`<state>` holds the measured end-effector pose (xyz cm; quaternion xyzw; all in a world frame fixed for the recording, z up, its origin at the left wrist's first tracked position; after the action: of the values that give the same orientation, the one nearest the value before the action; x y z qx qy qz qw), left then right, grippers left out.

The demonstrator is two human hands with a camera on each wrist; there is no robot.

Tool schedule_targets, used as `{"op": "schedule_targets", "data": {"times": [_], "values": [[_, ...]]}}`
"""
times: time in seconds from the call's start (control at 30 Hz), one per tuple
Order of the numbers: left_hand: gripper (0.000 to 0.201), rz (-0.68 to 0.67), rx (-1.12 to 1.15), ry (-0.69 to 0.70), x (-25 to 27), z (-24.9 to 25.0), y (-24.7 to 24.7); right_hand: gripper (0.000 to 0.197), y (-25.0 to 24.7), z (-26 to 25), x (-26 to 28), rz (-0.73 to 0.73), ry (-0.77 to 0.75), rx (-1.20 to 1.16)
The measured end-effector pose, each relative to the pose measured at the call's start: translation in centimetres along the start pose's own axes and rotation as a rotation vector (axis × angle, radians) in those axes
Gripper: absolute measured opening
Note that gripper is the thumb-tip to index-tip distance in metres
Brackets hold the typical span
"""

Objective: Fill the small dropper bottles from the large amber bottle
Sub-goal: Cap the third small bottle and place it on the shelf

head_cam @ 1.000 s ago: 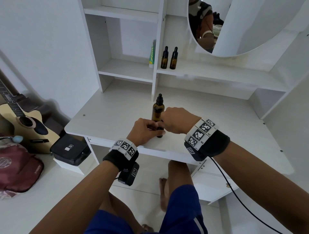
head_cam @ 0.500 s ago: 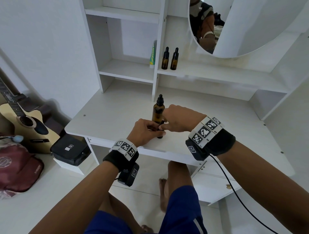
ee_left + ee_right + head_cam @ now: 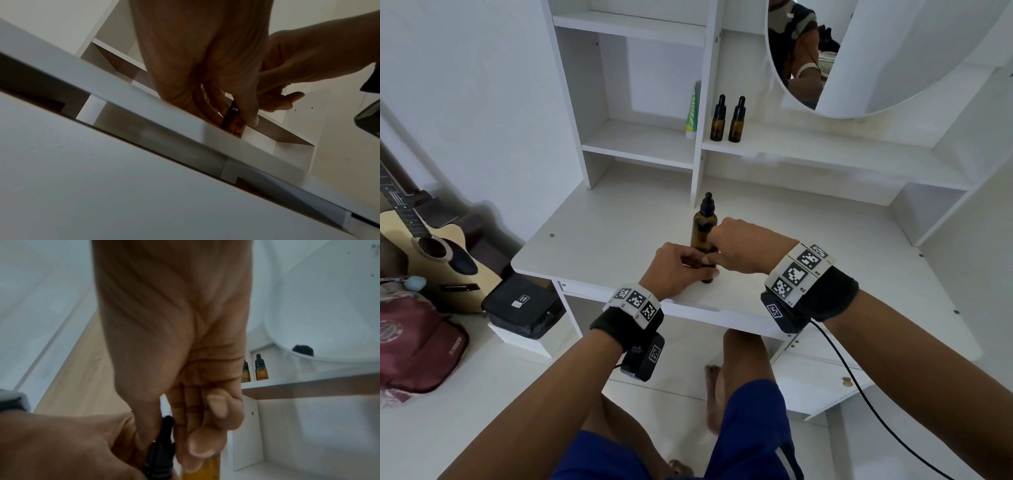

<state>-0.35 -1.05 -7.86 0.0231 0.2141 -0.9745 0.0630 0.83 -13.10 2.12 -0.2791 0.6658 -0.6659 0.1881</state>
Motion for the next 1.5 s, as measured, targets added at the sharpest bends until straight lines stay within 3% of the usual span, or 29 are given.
{"op": "schedule_targets", "data": {"times": [0.07, 0.27, 0.57, 0.77, 1.03, 1.17, 1.23, 1.33, 1.5], "values": [[0.022, 0.006, 0.000, -0.006, 0.0, 0.0, 0.0, 0.035, 0.1, 0.1, 0.0, 0.006, 0.018, 0.040], [0.021, -0.004, 0.000, -0.004, 0.1, 0.1, 0.0, 0.016, 0.2, 0.1, -0.1, -0.033, -0.035, -0.027], [0.016, 0.013, -0.058, -0.013, -0.2, 0.1, -0.1, 0.035, 1.2, -0.5, 0.0, 0.056, 0.032, 0.155], [0.019, 0.031, -0.064, -0.006, -0.2, 0.0, 0.0, 0.030, 1.9, -0.3, -0.1, 0.121, 0.156, 0.008], [0.019, -0.006, -0.056, 0.002, -0.1, 0.2, -0.2, 0.048, 2.1, 0.1, -0.4, 0.116, 0.166, -0.031], [0.014, -0.047, -0.057, 0.019, -0.2, 0.7, -0.4, 0.045, 2.6, 0.3, -0.3, 0.157, 0.168, 0.002], [0.018, -0.094, -0.141, 0.065, -0.4, 1.4, -0.8, 0.037, 2.9, 0.4, -0.1, 0.185, 0.156, -0.001], [0.040, -0.175, -0.356, 0.109, -1.1, 1.5, -1.5, 0.036, 3.4, 0.6, 0.3, 0.256, 0.145, -0.023], [0.049, -0.079, -0.662, 0.118, -2.7, -0.5, -3.3, 0.042, 4.5, 1.5, 1.1, 0.190, 0.180, -0.244]]}}
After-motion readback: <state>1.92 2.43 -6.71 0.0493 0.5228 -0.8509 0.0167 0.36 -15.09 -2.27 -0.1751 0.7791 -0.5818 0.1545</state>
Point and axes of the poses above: each hand's wrist, its own x-axis away from the middle knuckle, its own y-axis out of the palm, z = x × y, the point moved 4 cm from there along -x, towards the middle knuckle, and after that the axes turned 5 degrees about z, right-handed, at the moved point
